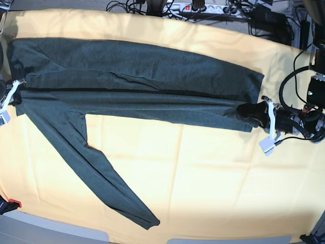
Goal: Fold the T-shirt properly
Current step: 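Lift the held edge with both grippers and fold it over the shirt body, then grasp the loose sleeve cuff with the right gripper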
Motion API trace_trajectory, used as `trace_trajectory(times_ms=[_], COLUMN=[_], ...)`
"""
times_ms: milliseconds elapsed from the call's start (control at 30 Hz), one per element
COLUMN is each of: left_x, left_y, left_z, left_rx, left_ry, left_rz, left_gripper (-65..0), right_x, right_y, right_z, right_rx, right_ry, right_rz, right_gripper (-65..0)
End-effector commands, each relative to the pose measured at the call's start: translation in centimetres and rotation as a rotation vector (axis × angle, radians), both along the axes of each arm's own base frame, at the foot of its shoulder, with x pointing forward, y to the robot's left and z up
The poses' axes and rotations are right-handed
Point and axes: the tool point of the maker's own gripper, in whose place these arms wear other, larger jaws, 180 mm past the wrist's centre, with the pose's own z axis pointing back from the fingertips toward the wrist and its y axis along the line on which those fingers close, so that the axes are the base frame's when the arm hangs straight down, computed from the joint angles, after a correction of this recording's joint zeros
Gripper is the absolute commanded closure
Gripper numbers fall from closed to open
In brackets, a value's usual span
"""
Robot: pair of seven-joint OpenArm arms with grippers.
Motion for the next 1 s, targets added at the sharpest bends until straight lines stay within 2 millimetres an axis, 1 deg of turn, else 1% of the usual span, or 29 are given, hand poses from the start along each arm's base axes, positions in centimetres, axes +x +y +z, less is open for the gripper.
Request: trace_trajectory(times_ms=[0, 133, 167, 200, 267, 300, 333, 367, 433, 500, 600, 667, 733, 800, 867, 967], left_x=[0.8, 0.8, 0.8, 0.8, 0.8, 0.8, 0.8, 0.8, 0.8, 0.9, 1.3, 1.5, 1.6, 1.6, 1.6, 1.6], left_y=[0.5, 0.5, 0.5, 0.6, 0.6, 0.6, 0.6, 0.7, 1.0, 1.5, 2.1, 2.1, 1.9, 1.6, 1.5, 1.7], left_z=[1.5, 1.5, 1.5, 1.5, 1.5, 1.5, 1.6, 1.6, 1.6, 1.9, 2.4, 2.7, 2.6, 2.6, 2.5, 2.4], left_rx=[-0.001, -0.001, -0.001, -0.001, -0.001, -0.001, 0.000, 0.002, 0.008, 0.015, 0.008, -0.002, -0.008, -0.014, -0.016, -0.004], left_ry=[-0.042, -0.042, -0.042, -0.043, -0.042, -0.043, -0.043, -0.042, -0.044, -0.050, -0.073, -0.085, -0.085, -0.085, -0.084, -0.084], left_rz=[0.002, 0.002, 0.002, 0.002, 0.002, 0.002, 0.002, 0.003, 0.008, 0.019, 0.044, 0.054, 0.052, 0.050, 0.050, 0.050], left_gripper=[0.0, 0.0, -0.8, -9.1, -29.2, -37.2, -41.7, -43.0, -43.0, -43.0, -43.0, -43.0, -43.0, -43.0, -43.0, -43.0], right_x=[1.0, 1.2, 1.2, 1.2, 1.2, 1.2, 1.2, 1.3, 1.6, 2.1, 3.4, 4.1, 4.9, 5.6, 6.6, 8.1], right_y=[-1.1, -1.0, -0.9, -1.0, -1.0, -1.1, -1.3, -1.6, -2.2, -2.3, -1.5, -0.4, 0.7, 1.8, 2.9, 3.2], right_z=[2.0, 2.1, 2.2, 2.1, 2.2, 2.3, 2.5, 2.8, 3.9, 5.5, 8.0, 8.7, 8.6, 8.0, 7.4, 6.9], right_rx=[-0.037, -0.032, -0.031, -0.031, -0.033, -0.037, -0.043, -0.054, -0.064, -0.029, 0.087, 0.161, 0.209, 0.241, 0.262, 0.251], right_ry=[-0.043, -0.054, -0.059, -0.059, -0.059, -0.058, -0.058, -0.059, -0.072, -0.113, -0.219, -0.268, -0.297, -0.321, -0.358, -0.414], right_rz=[0.001, 0.003, 0.004, 0.004, 0.004, 0.005, 0.005, 0.007, 0.014, 0.015, -0.003, -0.007, -0.012, -0.025, -0.048, -0.121], right_gripper=[0.0, 0.0, 0.0, -4.8, -24.3, -33.8, -40.3, -42.7, -42.7, -42.7, -42.7, -42.5, -40.2, -37.0, -37.0, -37.1])
